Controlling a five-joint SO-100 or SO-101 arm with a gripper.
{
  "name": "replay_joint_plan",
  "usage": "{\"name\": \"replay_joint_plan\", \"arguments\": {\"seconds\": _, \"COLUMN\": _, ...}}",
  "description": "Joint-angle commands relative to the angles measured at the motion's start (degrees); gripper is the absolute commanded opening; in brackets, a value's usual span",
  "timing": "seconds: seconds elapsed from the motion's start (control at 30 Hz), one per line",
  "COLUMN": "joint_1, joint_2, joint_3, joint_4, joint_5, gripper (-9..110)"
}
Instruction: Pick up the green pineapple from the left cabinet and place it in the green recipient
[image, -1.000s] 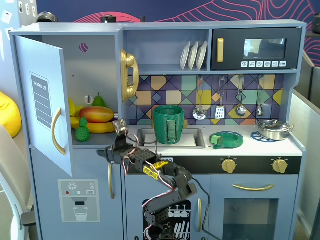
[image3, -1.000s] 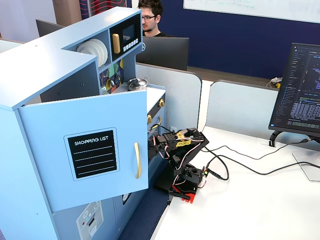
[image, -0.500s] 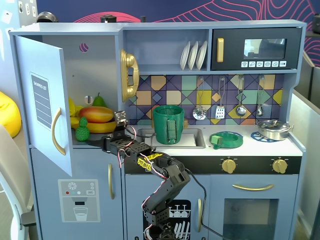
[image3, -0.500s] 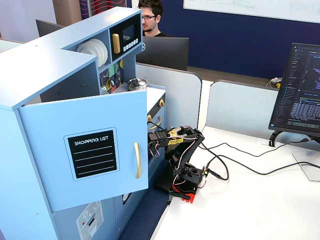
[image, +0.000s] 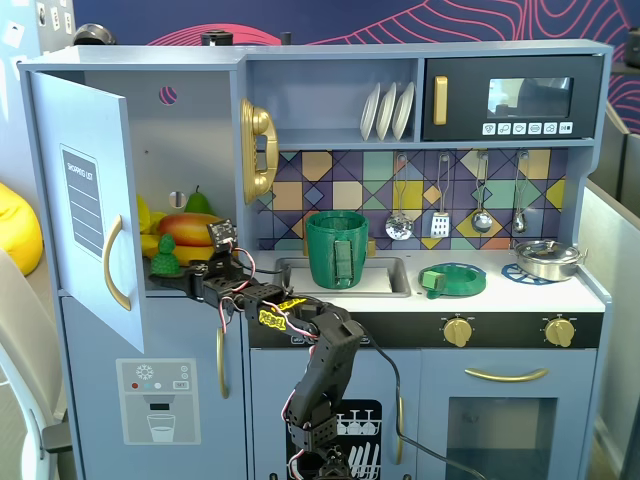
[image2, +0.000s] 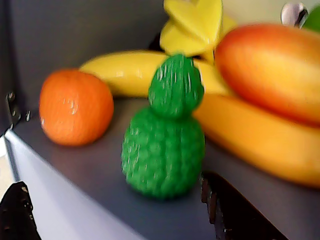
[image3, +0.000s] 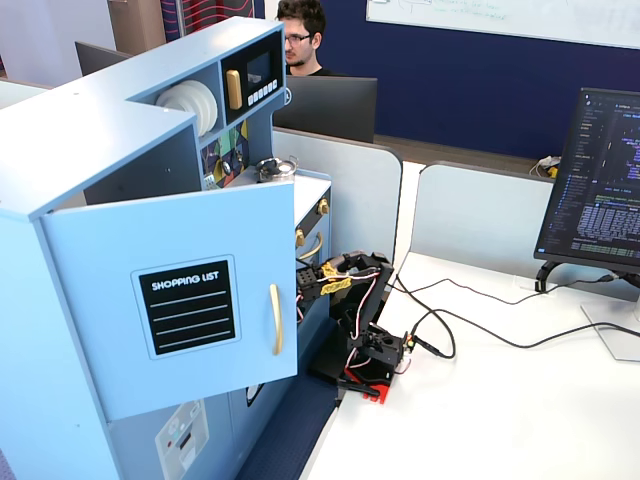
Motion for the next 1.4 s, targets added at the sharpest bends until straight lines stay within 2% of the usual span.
{"name": "replay_joint_plan", "arguments": {"seconds": 0.0, "joint_1": 1.23, "joint_2": -2.37, "joint_3": -6.50, "joint_4": -2.90, "joint_5": -0.62, "gripper": 39}}
{"name": "replay_joint_plan", "arguments": {"seconds": 1.37, "joint_1": 1.67, "joint_2": -23.12, "joint_3": -26.02, "joint_4": -2.64, "joint_5": -3.78, "gripper": 39}}
